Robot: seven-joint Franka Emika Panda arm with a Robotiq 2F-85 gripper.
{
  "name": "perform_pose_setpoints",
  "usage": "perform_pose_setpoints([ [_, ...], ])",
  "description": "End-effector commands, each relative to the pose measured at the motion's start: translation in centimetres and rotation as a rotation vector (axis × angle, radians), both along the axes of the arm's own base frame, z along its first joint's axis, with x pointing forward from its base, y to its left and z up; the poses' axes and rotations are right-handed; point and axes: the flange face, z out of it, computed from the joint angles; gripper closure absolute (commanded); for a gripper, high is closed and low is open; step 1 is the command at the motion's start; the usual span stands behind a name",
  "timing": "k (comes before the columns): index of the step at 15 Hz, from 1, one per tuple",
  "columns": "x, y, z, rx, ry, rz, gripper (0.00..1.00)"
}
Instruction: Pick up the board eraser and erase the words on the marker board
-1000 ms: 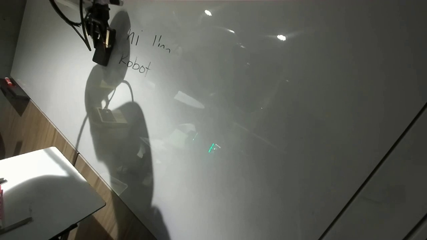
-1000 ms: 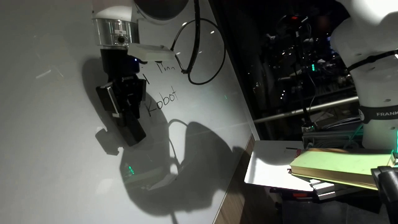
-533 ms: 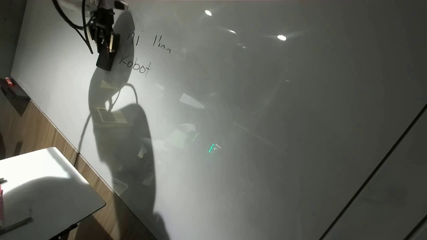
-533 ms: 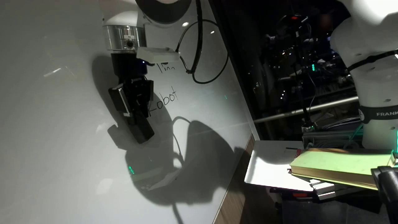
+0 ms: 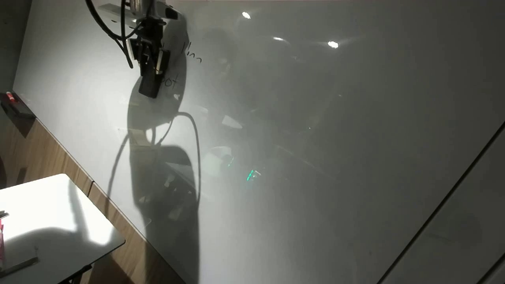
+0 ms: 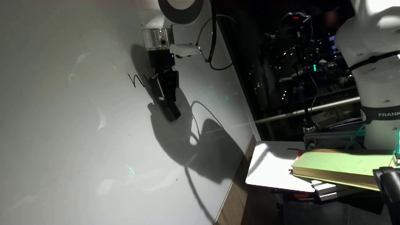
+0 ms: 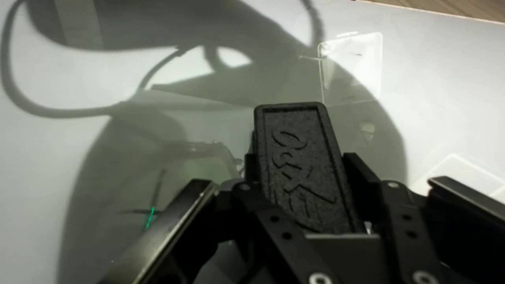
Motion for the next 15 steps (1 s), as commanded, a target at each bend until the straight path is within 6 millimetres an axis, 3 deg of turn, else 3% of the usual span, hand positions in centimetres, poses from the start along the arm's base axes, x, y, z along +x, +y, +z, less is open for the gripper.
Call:
perform_pose_setpoints([
  [1,1.3,-8.7,1.4,-0.023,-0.040,-0.032,0.70],
  [5,0.8,-16.7,2.6,-0.041,-0.030,-0.045,0.70],
  [7,-0.6,-17.8,5.1,-0.011,-0.035,-0.036,0.70],
  [11,-4.9,-15.5,10.4,0.038,-0.034,0.009,0.70],
  [15,-7.8,-13.2,12.7,0.023,-0.064,0.061,0.70],
])
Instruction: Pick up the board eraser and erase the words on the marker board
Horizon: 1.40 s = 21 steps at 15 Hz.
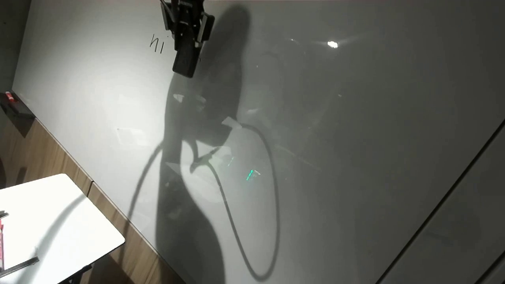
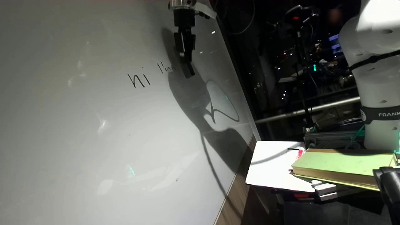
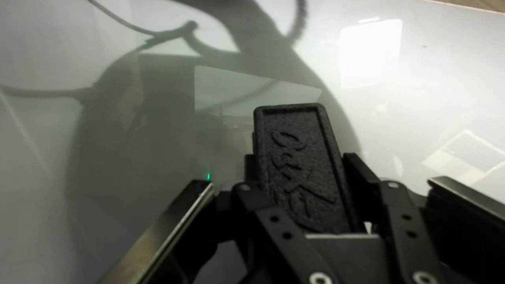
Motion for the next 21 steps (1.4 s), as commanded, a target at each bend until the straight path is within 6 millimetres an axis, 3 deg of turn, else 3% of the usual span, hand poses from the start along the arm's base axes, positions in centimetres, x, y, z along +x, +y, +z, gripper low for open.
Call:
perform_pose_setpoints([
  [1,-2.3,1.5,1.4,-0.003,-0.017,0.050,0.70],
  [7,-1.9,3.1,0.2,-0.026,0.024,0.078,0.70],
  [13,0.2,4.0,-1.3,-0.059,0.059,0.100,0.70],
  [21,4.9,-0.9,0.3,-0.156,0.025,0.057,0.70],
])
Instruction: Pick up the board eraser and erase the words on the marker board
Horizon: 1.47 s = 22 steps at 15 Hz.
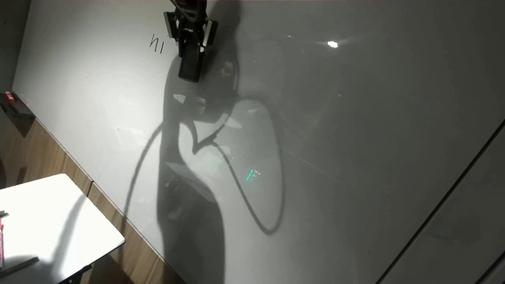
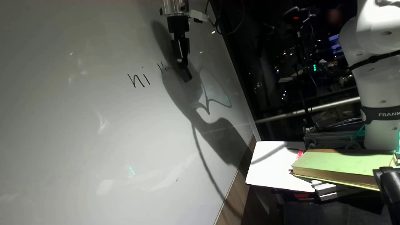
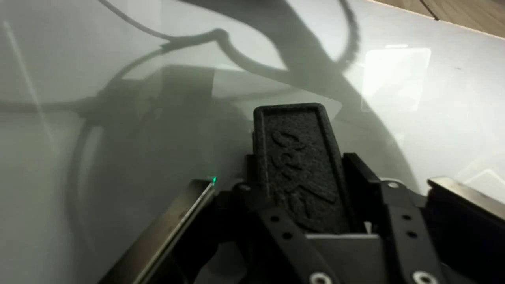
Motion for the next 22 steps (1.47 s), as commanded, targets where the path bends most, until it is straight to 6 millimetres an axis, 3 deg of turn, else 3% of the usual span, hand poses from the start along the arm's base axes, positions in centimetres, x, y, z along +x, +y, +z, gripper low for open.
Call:
perform_pose_setpoints([
  [1,2.2,-1.9,1.1,-0.031,-0.019,-0.006,0.70],
  [3,2.7,-1.6,1.3,-0.022,-0.014,-0.010,0.70],
  [14,2.8,5.8,3.1,0.030,-0.034,-0.001,0.70],
  [18,2.3,9.6,2.6,0.040,-0.039,0.014,0.70],
  [22,2.0,14.7,2.1,0.051,-0.043,0.049,0.70],
])
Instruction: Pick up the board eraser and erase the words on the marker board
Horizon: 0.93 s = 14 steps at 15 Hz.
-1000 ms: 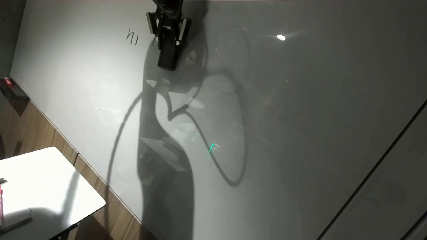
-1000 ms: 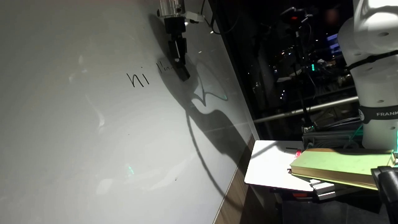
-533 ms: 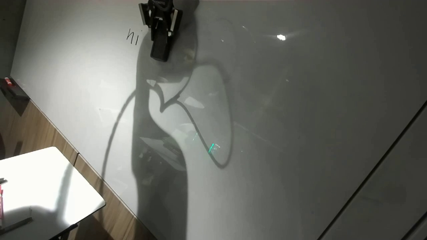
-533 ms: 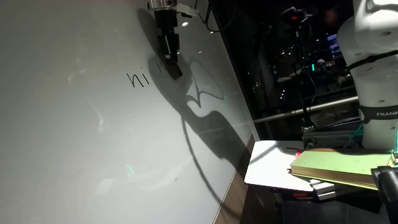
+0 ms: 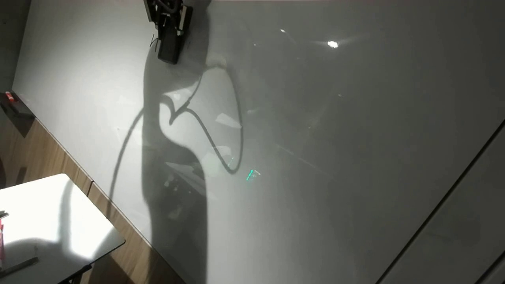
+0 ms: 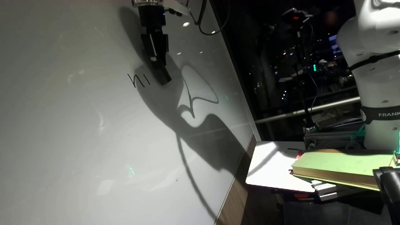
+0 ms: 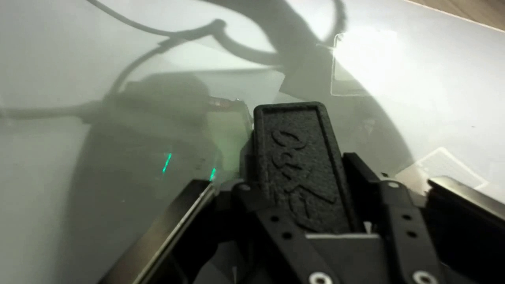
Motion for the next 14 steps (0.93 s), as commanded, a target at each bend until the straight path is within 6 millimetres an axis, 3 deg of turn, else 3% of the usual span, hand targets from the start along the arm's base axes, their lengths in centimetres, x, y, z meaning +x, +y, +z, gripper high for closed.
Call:
perform_pose_setpoints([
  [1,0.5,4.6,0.5,0.020,-0.029,0.029,0.70],
  [4,0.0,8.8,-0.1,0.034,-0.036,0.061,0.70],
  [9,-0.7,14.1,-1.0,0.038,-0.037,0.102,0.70],
  [12,-0.5,15.7,-1.6,0.018,-0.036,0.116,0.70],
  [14,0.0,15.6,-2.1,-0.012,-0.024,0.105,0.70],
])
